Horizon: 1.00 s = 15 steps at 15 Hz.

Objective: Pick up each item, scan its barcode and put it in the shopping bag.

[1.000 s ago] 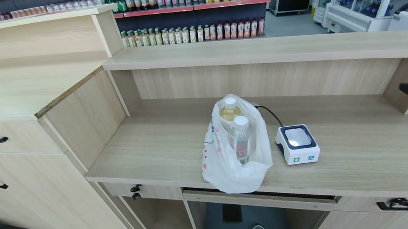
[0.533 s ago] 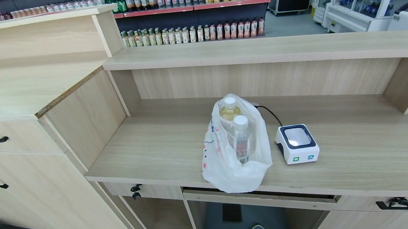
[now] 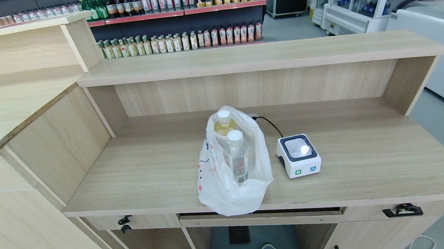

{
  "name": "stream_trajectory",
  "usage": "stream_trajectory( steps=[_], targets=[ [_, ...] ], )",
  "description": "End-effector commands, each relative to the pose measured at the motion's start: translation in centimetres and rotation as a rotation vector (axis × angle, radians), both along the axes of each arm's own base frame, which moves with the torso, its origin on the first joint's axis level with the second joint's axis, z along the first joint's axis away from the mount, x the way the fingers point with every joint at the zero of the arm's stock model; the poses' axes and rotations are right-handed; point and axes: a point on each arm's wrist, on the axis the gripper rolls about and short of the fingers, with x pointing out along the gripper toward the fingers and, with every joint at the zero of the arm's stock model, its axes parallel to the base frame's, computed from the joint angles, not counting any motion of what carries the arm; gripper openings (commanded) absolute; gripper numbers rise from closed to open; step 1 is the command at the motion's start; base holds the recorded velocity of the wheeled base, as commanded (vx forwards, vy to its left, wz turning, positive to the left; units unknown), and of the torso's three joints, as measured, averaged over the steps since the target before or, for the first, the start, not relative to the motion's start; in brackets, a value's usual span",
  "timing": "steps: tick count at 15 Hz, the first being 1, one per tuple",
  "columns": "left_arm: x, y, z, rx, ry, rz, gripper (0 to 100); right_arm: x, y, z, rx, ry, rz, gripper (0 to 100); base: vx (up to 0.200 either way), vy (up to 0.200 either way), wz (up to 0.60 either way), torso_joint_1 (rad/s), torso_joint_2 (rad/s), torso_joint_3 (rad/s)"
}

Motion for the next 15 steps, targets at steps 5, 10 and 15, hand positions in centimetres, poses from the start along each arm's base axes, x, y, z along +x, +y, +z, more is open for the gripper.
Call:
stream_trajectory(
  steps=[5,10,15],
  targets=[
    [0.0,0.0,0.0,0.001,0.000,0.001,0,-6.0,1.4,-5.3,0.027,-0.047,0.056,100,0.000,0.000,0.00,0.000,0.00,0.000],
    [0.0,0.0,0.0,0.001,0.000,0.001,0,-10.7,2.1,-9.5,0.058,0.033,0.120,100,0.000,0.000,0.00,0.000,0.00,0.000],
    [0.0,0.0,0.0,0.001,0.000,0.001,0,-12.4,2.0,-10.5,0.061,-0.092,0.200,100,0.000,0.000,0.00,0.000,0.00,0.000]
  ],
)
